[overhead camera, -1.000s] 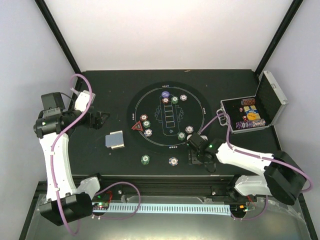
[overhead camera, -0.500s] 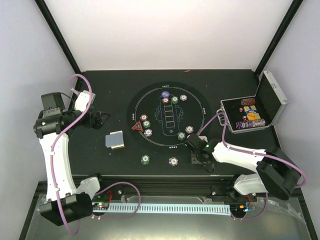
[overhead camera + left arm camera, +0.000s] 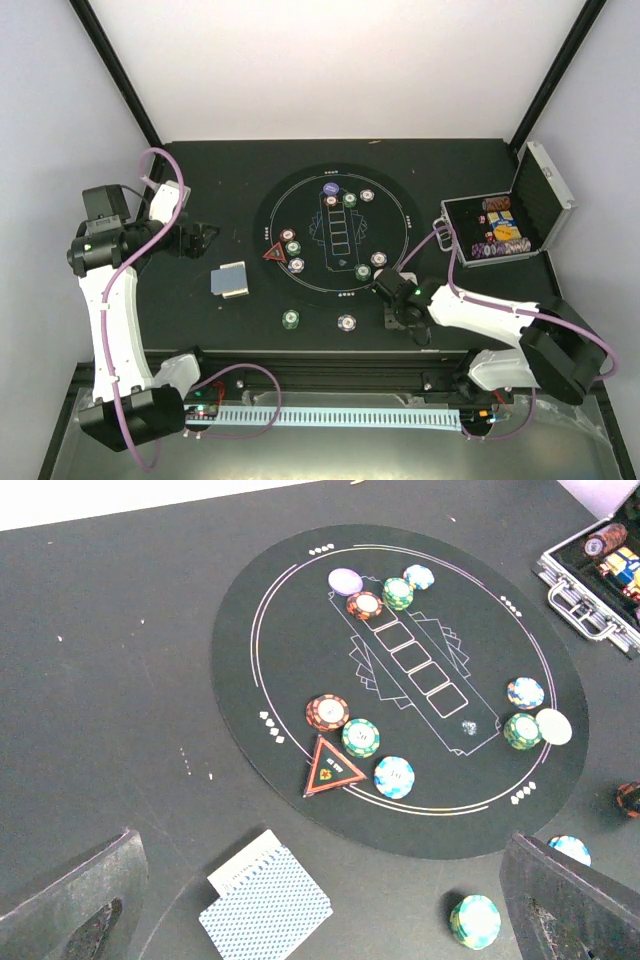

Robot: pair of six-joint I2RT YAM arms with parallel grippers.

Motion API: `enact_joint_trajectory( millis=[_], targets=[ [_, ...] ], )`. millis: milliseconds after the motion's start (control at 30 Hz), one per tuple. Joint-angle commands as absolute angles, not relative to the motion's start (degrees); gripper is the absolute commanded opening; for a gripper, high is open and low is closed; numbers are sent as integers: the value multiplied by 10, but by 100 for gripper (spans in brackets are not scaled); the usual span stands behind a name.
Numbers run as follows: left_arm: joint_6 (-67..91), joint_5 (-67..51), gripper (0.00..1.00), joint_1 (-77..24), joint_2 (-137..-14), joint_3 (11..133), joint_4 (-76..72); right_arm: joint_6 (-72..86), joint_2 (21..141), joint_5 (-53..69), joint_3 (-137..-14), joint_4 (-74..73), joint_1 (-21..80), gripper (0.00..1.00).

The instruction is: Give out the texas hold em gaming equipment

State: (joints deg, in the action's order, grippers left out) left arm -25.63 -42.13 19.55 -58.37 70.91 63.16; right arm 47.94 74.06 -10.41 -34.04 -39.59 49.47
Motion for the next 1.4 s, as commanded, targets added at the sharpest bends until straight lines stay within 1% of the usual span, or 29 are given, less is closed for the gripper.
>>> enact_joint_trajectory(
  millis=[0,233,267,333,500,667,733,933,1067,1233,1367],
  targets=[
    [-252,-433,99,198,-577,722,634,479,734,-118,-357,-413,497,41],
    [-251,-435,99,198,-576,727,634,474,744,-114,-360,-410,497,41],
    [-251,-436,99,198,-576,727,635,473,743,-113,-361,-410,497,40],
    [-251,-435,99,198,-576,728,634,472,738,-115,-364,-414,497,34],
    [-254,-432,99,198,-576,730,636,466,710,-140,-421,-464,490,24],
    [-275,-428,99,198,-578,729,647,412,697,-135,-494,-478,410,23],
    [-292,-428,99,198,-583,727,659,384,717,-135,-531,-476,375,23],
    [-369,-416,99,198,-613,723,711,320,838,-120,-618,-448,295,22],
    [-419,-395,99,198,-623,721,744,304,907,-88,-630,-413,254,22],
    [-516,-376,99,198,-620,705,774,297,963,-65,-627,-378,242,22],
    [-591,-329,99,198,-628,685,772,297,991,-43,-619,-359,237,24]
  ],
)
